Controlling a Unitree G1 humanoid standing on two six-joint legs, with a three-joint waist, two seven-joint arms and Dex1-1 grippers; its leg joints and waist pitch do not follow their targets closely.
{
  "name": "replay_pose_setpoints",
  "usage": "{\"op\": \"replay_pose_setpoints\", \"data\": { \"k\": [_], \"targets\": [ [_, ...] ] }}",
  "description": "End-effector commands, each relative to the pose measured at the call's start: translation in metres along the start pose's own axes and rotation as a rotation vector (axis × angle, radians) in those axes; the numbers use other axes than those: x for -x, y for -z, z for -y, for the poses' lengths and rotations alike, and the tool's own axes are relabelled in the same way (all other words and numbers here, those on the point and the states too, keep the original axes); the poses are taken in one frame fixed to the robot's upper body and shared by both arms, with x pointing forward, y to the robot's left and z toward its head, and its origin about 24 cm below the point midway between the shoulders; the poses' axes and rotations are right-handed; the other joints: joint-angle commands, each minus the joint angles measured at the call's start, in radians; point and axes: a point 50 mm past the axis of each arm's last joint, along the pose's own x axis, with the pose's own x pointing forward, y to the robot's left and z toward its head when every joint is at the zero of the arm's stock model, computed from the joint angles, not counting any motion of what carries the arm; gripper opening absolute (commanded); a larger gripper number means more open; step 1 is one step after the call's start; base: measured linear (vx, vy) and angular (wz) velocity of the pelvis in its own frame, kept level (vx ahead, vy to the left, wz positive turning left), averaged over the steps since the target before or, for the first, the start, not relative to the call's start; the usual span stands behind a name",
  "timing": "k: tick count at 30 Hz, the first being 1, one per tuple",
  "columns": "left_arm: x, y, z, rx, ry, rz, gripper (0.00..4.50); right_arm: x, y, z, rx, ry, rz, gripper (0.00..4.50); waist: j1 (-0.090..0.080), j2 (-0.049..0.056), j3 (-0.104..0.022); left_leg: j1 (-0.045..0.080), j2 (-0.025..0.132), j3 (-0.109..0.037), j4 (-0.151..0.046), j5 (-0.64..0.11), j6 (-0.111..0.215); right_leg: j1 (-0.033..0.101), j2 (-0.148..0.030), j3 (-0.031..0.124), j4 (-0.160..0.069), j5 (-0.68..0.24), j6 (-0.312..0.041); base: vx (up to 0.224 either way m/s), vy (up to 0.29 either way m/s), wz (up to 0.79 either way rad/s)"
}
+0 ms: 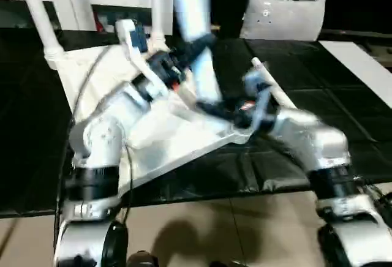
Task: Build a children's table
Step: Pick table leg
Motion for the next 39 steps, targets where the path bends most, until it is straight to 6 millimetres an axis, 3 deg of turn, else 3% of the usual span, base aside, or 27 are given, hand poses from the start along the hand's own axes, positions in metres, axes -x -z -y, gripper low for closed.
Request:
{"op": "replay_pose_setpoints", "data": {
  "k": [1, 3, 7, 10, 11, 12, 13, 16, 17, 18, 27, 39],
  "targets": [
    [-0.006, 0.0, 0.002, -0.019, -0.042, -0.017, 1.89, 0.007, -0.006, 0.004, 0.034, 0.04, 0.028, 3.16, -0.006, 0.021, -0.093, 0.043, 0.05, -0.037, -0.089, -0.458, -0.09, 0.033, -0.073, 0.04, -0.091, -0.528, -0.046, 0.0, 0.0, 0.0],
    [-0.009, 0.001, -0.002, -0.051, -0.122, -0.025, 1.82, 0.012, -0.005, 0.008, 0.086, 0.103, 0.0, 3.3, -0.006, 0.012, -0.096, 0.036, 0.049, -0.034, -0.088, -0.411, -0.083, 0.036, -0.075, 0.046, -0.086, -0.489, -0.058, 0.0, 0.0, 0.0],
    [-0.012, 0.006, 0.001, -0.114, -0.135, -0.053, 1.82, 0.018, -0.003, 0.015, 0.167, 0.189, -0.05, 3.63, 0.0, 0.013, -0.098, 0.033, 0.049, -0.029, -0.087, -0.353, -0.08, 0.039, -0.077, 0.052, -0.078, -0.435, -0.081, 0.0, 0.0, 0.0],
    [-0.013, 0.007, 0.002, -0.124, -0.132, -0.064, 1.82, 0.02, -0.002, 0.015, 0.159, 0.18, -0.059, 3.84, 0.001, 0.012, -0.1, 0.027, 0.048, -0.028, -0.086, -0.328, -0.068, 0.044, -0.077, 0.053, -0.073, -0.408, -0.093, 0.0, 0.0, 0.0],
    [-0.014, 0.008, 0.003, -0.137, -0.131, -0.079, 1.82, 0.023, -0.003, 0.013, 0.138, 0.145, -0.064, 3.95, 0.002, 0.016, -0.1, 0.029, 0.048, -0.026, -0.084, -0.321, -0.061, 0.041, -0.076, 0.055, -0.071, -0.393, -0.106, 0.0, 0.0, 0.0],
    [-0.014, 0.008, 0.003, -0.137, -0.131, -0.079, 1.82, 0.023, -0.003, 0.013, 0.138, 0.145, -0.064, 3.95, 0.002, 0.014, -0.1, 0.029, 0.047, -0.025, -0.084, -0.321, -0.057, 0.043, -0.074, 0.055, -0.071, -0.388, -0.109, 0.0, 0.0, 0.0],
    [-0.016, 0.009, 0.005, -0.161, -0.127, -0.097, 1.82, 0.028, -0.003, 0.009, 0.105, 0.099, -0.064, 3.95, 0.005, 0.019, -0.1, 0.03, 0.048, -0.025, -0.084, -0.314, -0.052, 0.044, -0.072, 0.056, -0.069, -0.372, -0.113, 0.0, 0.0, 0.0],
    [-0.017, 0.01, 0.007, -0.184, -0.113, -0.117, 1.82, 0.031, -0.002, 0.008, 0.077, 0.093, -0.069, 3.95, 0.009, 0.015, -0.102, 0.025, 0.049, -0.025, -0.084, -0.289, -0.043, 0.048, -0.072, 0.057, -0.063, -0.334, -0.119, 0.0, 0.0, 0.0],
    [-0.017, 0.01, 0.007, -0.193, -0.113, -0.124, 1.82, 0.03, -0.002, 0.009, 0.079, 0.097, -0.07, 3.95, 0.012, 0.021, -0.103, 0.026, 0.047, -0.024, -0.082, -0.284, -0.045, 0.047, -0.073, 0.057, -0.063, -0.334, -0.126, 0.0, 0.0, 0.0],
    [-0.018, 0.01, 0.008, -0.21, -0.112, -0.134, 1.82, 0.03, -0.002, 0.009, 0.083, 0.101, -0.071, 3.95, 0.012, 0.017, -0.102, 0.025, 0.045, -0.023, -0.08, -0.289, -0.049, 0.045, -0.074, 0.057, -0.065, -0.356, -0.125, 0.0, 0.0, 0.0],
    [-0.022, 0.012, 0.017, -0.267, -0.051, -0.164, 1.82, 0.022, 0.002, 0.007, 0.105, 0.098, -0.088, 3.95, 0.01, 0.016, -0.099, 0.029, 0.046, -0.028, -0.082, -0.333, -0.058, 0.041, -0.073, 0.05, -0.076, -0.444, -0.098, 0.0, 0.0, 0.0],
    [-0.021, 0.013, 0.021, -0.264, -0.025, -0.193, 1.82, 0.018, 0.005, 0.005, 0.079, 0.066, -0.121, 3.95, 0.009, 0.016, -0.099, 0.028, 0.048, -0.028, -0.083, -0.331, -0.059, 0.04, -0.073, 0.051, -0.074, -0.44, -0.098, 0.0, 0.0, 0.0]
  ]
}}
